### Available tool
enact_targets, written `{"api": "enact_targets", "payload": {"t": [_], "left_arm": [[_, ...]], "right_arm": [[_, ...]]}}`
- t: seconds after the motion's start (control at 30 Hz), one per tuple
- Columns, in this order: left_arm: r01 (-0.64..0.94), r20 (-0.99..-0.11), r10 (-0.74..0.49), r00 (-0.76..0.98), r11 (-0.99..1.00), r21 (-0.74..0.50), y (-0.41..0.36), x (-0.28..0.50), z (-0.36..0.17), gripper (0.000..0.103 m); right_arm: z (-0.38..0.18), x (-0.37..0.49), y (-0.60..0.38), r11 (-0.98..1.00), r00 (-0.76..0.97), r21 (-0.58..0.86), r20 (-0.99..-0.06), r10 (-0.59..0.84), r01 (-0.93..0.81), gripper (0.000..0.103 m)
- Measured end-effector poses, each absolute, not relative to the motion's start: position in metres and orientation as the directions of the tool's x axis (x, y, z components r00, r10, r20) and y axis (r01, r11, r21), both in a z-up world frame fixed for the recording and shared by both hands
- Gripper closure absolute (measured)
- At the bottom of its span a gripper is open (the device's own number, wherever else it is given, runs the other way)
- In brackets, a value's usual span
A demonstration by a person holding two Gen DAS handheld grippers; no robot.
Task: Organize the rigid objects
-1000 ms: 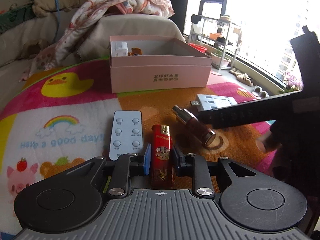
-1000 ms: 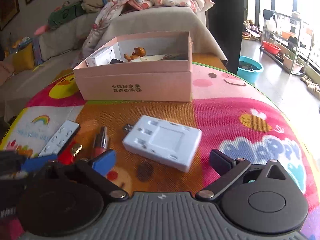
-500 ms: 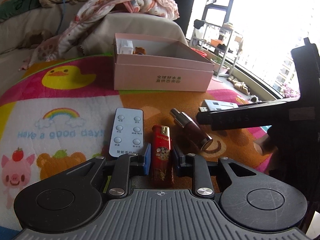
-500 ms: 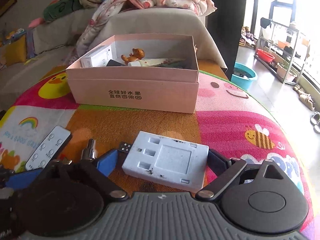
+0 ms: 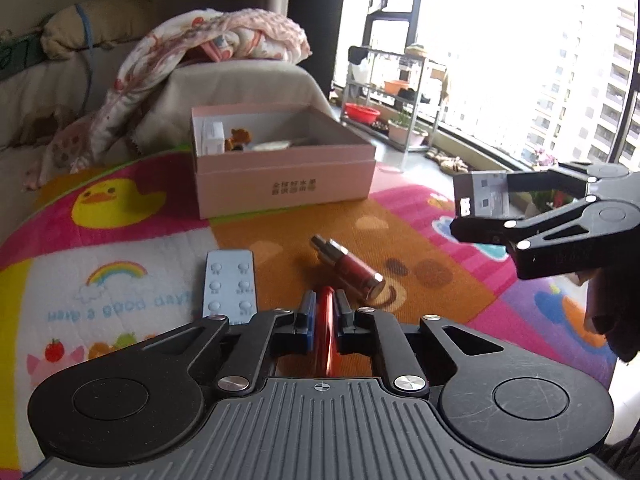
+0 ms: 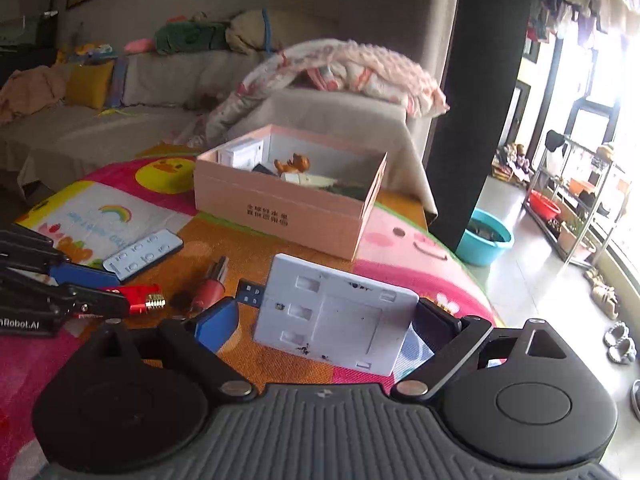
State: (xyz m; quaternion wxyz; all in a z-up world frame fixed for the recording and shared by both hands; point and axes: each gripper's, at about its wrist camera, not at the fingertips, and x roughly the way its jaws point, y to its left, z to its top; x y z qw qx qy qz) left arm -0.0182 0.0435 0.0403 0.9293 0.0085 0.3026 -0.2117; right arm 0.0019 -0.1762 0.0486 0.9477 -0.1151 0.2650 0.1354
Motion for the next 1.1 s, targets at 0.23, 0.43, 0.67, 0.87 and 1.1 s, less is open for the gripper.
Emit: {"api": "enact_targets", "payload": {"t": [0.23, 0.43, 0.67, 0.87, 1.1], "left_arm": [[0.394, -0.461, -0.406, 0.789, 0.91, -0.127, 0.05, 0.007, 0.084, 0.091], [0.445, -0.57, -0.454, 0.685, 0.88, -0.165, 0.056, -0.005, 0.051, 0.088], [0.549, -0.634, -0.481, 0.605, 0.829, -0.106, 0.042, -0.024, 0.037, 0.085], [0.291, -0.604, -0.275, 0.748, 0.954, -0.074, 0.069, 0.018, 0.04, 0.083], [0.292, -0.652, -0.238, 0.72, 0.956, -0.027, 0.054, 0.038, 0.014, 0.077]], "right_arm": [[0.071, 0.018, -0.177, 0.957, 0.864, -0.105, -0.465, 0.194, -0.272, 0.009], [0.044, 0.025, -0.173, 0.955, 0.832, -0.111, -0.525, 0.18, -0.276, 0.009], [0.005, 0.042, -0.174, 0.969, 0.763, -0.081, -0.633, 0.13, -0.233, 0.01], [-0.007, 0.044, -0.173, 0.972, 0.741, -0.06, -0.658, 0.133, -0.229, 0.01], [-0.005, 0.041, -0.174, 0.971, 0.746, -0.061, -0.652, 0.135, -0.229, 0.01]]}}
